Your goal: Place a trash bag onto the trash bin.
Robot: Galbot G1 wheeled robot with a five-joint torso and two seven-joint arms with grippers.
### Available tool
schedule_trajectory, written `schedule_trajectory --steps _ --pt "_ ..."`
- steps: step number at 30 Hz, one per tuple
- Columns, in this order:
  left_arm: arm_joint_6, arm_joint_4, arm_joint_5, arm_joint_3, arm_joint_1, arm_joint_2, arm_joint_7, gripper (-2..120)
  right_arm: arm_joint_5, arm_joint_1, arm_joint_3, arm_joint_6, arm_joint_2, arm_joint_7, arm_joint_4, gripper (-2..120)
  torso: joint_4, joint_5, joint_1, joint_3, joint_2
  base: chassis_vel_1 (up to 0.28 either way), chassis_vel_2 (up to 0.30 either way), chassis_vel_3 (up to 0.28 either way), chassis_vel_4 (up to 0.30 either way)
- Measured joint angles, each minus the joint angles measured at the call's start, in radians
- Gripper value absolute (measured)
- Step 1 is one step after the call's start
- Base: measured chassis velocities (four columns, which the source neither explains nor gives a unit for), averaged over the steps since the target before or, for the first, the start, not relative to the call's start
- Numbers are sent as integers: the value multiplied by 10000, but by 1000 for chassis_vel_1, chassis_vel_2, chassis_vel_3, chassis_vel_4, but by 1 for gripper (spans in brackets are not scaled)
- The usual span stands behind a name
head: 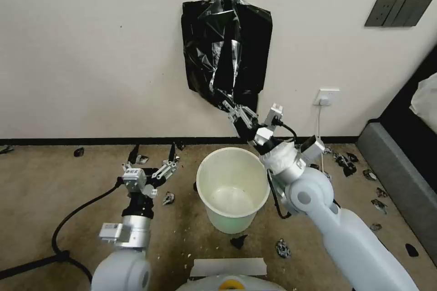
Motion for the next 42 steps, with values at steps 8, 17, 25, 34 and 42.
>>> schedule_trajectory --steps 8,17,25,34,42 --pt "0 -124 8 45 88 -72 3 100 -344 -487 151 39 -180 -243 255 0 0 -1 0 0 0 0 0 0 0" --pt "-2 -289 10 48 154 -70 6 100 -880 -967 296 139 -441 -700 397 0 0 -1 0 0 0 0 0 0 0" --pt "-4 -316 12 75 166 -84 8 100 -1183 -1094 303 175 -496 -963 396 0 0 -1 0 0 0 0 0 0 0" --pt "18 -501 -56 119 142 79 7 100 -1393 -989 189 189 -465 -848 280 0 0 -2 0 0 0 0 0 0 0" --pt "722 -1451 -1397 20 -292 1832 -140 100 -861 -64 -111 122 -151 1189 303 0 0 -4 0 1 0 0 0 0 0"
